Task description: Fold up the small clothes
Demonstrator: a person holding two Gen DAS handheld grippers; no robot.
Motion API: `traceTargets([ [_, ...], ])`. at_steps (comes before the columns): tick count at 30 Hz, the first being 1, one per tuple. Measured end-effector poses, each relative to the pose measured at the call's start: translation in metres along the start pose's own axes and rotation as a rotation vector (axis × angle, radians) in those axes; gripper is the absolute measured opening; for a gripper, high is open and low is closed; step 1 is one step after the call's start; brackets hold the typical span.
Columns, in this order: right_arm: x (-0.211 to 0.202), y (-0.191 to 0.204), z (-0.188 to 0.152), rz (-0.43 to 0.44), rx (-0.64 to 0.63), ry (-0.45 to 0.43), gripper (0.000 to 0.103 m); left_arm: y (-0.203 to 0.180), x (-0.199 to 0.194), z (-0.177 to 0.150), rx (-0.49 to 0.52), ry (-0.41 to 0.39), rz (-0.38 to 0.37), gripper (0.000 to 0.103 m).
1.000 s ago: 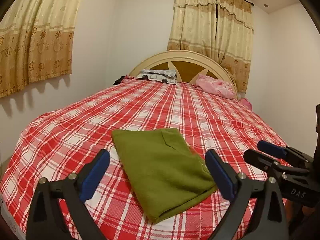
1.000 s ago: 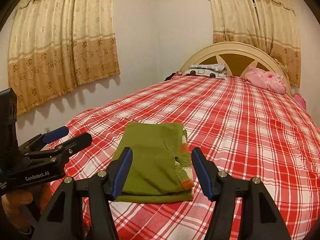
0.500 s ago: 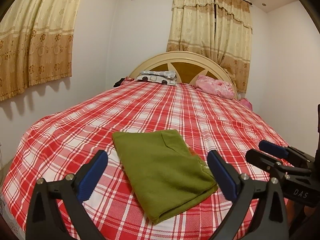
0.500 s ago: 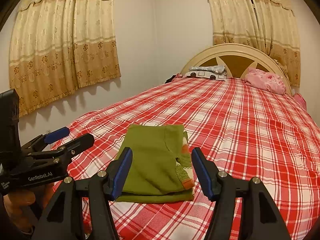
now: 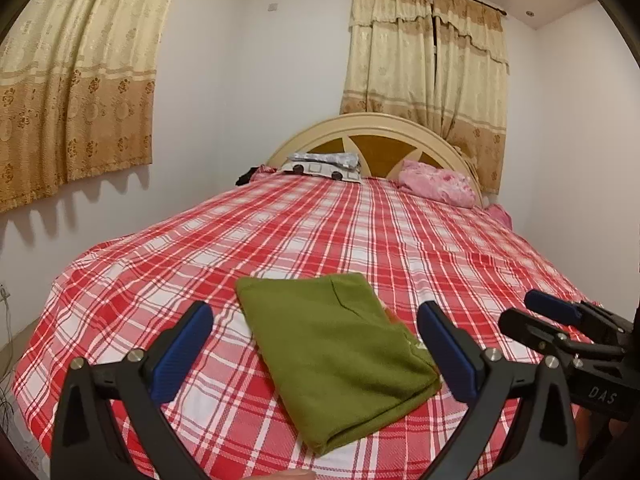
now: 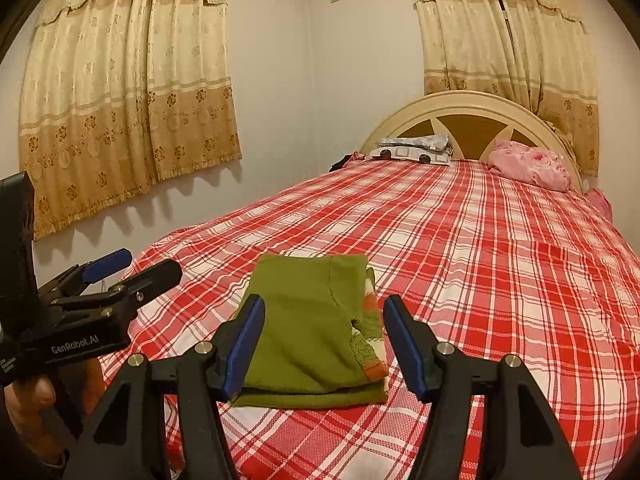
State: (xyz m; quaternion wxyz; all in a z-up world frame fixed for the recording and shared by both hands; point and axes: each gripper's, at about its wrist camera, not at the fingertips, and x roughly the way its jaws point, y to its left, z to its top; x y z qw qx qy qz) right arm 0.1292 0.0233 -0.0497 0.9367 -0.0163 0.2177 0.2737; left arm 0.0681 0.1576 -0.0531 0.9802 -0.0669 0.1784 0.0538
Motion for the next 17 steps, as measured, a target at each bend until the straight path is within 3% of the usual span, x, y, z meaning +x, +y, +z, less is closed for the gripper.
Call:
traceTargets([
  [17,0.0011,0.0089,-0.0016,0.018,-0.016,-0.005,0.063,0.0056,0.0045,-0.0033,0.018,-0.020,0.040,0.103],
])
